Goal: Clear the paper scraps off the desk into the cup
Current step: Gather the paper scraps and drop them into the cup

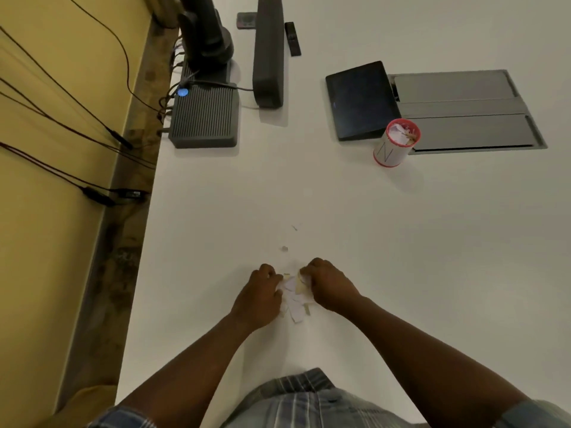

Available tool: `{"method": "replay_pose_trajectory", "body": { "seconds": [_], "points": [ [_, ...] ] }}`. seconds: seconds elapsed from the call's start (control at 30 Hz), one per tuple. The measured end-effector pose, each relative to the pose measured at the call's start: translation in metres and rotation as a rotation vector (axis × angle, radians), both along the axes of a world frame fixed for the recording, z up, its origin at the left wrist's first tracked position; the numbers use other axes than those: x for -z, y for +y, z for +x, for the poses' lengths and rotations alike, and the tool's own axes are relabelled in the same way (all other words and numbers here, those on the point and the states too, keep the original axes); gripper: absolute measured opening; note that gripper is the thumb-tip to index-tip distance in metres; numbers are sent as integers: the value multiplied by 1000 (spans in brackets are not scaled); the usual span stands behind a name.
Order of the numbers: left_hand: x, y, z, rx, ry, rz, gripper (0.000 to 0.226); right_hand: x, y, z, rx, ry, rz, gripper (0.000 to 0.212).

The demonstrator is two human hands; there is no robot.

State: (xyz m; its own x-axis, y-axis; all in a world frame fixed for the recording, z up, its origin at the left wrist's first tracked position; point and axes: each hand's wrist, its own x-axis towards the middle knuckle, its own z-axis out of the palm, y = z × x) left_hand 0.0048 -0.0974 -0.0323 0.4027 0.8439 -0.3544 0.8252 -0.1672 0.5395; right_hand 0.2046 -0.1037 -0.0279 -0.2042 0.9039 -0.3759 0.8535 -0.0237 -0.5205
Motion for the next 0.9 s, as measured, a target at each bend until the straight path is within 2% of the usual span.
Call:
{"method": "replay_pose_trajectory", "body": {
  "seconds": [0.1, 0.17, 0.27, 0.37, 0.47, 0.6, 0.7, 0.8, 0.9],
  "points": [
    [-1, -26, -10, -40, -28, -64, 58, -7, -17, 12, 120, 25, 62, 40],
    [-2, -39, -18, -90, 0, -74, 74, -7, -31, 24, 217, -25, 32, 60],
    [0, -51, -23, -133, 38, -101, 91, -2, -50, 29, 210, -86, -119, 100],
    [1, -52, -18, -124, 39, -107, 95, 4, -60, 14, 140, -86, -150, 113],
    [0, -43, -1, -108, 7, -69, 84, 7, -56, -5, 123, -52, -115, 102],
    [0, -22, 20, -104, -27, -32, 67, 4, -33, -19, 255, 84, -75, 69],
    [-3, -1, 26, -114, -106, -26, 58, -1, -8, -16, 290, 144, -27, 54],
    [-8, 24, 25, -149, -195, 58, 48, -4, 20, -3, 253, 98, 79, 40],
    [-8, 53, 21, -126, -142, 154, 44, -2, 52, 10, 219, 22, 128, 38]
  ]
}}
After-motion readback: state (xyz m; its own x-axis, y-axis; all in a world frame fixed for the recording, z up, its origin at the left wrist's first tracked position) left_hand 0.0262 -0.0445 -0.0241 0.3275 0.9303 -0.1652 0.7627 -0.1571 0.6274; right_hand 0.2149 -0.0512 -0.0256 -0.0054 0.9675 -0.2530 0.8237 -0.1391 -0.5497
